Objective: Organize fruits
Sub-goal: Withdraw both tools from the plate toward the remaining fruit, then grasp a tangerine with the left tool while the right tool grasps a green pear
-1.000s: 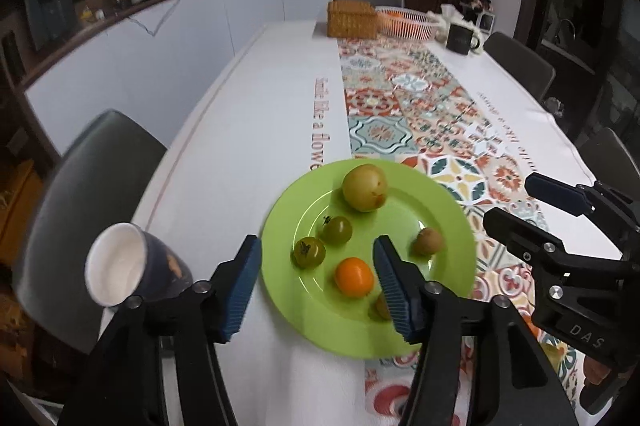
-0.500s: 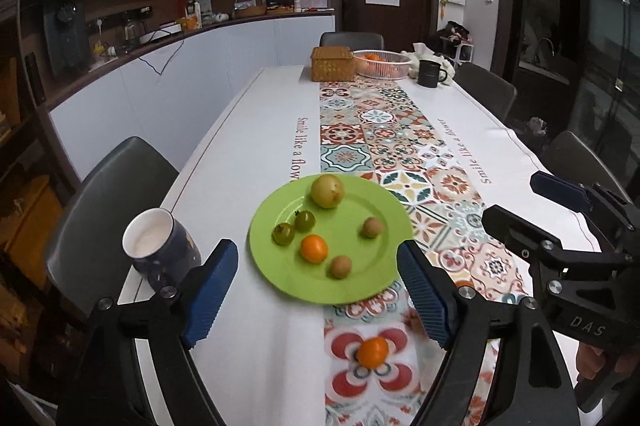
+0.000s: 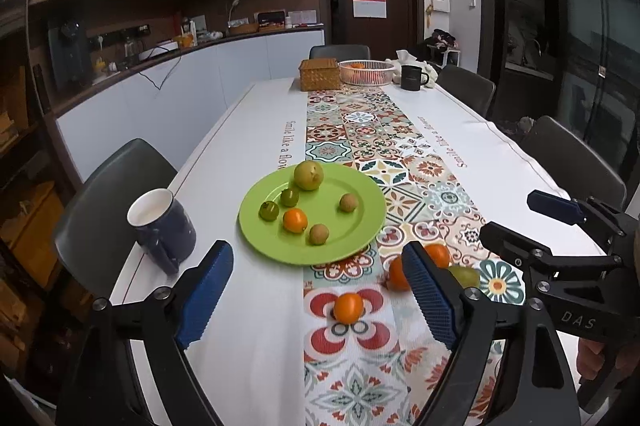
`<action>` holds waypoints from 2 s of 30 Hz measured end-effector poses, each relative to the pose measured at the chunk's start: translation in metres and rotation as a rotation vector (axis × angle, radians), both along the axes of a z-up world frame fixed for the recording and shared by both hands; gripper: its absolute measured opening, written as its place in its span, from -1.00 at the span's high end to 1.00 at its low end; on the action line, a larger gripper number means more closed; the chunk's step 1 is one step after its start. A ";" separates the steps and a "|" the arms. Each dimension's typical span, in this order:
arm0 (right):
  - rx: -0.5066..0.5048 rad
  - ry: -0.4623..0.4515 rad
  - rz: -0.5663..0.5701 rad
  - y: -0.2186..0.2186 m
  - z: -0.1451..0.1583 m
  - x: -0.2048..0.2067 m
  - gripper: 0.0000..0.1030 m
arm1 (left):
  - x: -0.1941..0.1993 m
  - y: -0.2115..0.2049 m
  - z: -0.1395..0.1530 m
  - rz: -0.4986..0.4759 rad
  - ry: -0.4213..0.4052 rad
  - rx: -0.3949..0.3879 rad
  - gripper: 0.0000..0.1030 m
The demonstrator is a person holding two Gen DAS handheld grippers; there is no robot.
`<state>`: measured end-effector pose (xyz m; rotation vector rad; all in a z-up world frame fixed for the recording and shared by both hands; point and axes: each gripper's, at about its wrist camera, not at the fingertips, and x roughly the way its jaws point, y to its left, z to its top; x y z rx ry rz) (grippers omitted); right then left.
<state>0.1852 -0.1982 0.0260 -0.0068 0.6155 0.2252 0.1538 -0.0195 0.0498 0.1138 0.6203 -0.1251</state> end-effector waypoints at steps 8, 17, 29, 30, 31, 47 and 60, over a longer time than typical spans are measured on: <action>0.020 0.085 0.000 -0.005 -0.029 -0.016 -0.52 | -0.018 -0.003 -0.028 -0.010 0.039 -0.011 -0.70; -0.007 0.165 -0.008 -0.005 -0.063 -0.016 -0.52 | -0.009 -0.007 -0.068 -0.018 0.127 0.007 -0.70; -0.021 0.259 -0.036 -0.009 -0.098 0.004 -0.52 | 0.020 -0.012 -0.111 -0.024 0.224 0.035 -0.69; -0.022 0.264 -0.040 -0.010 -0.100 0.006 -0.52 | 0.023 -0.012 -0.113 -0.025 0.225 0.038 -0.69; -0.020 0.269 -0.043 -0.010 -0.101 0.008 -0.52 | 0.026 -0.012 -0.114 -0.027 0.225 0.039 -0.69; 0.002 0.291 -0.031 -0.007 -0.112 0.032 -0.20 | 0.062 -0.019 -0.129 -0.077 0.284 -0.010 0.09; 0.002 0.283 -0.033 -0.006 -0.114 0.034 0.01 | 0.066 -0.023 -0.132 -0.074 0.304 -0.040 0.39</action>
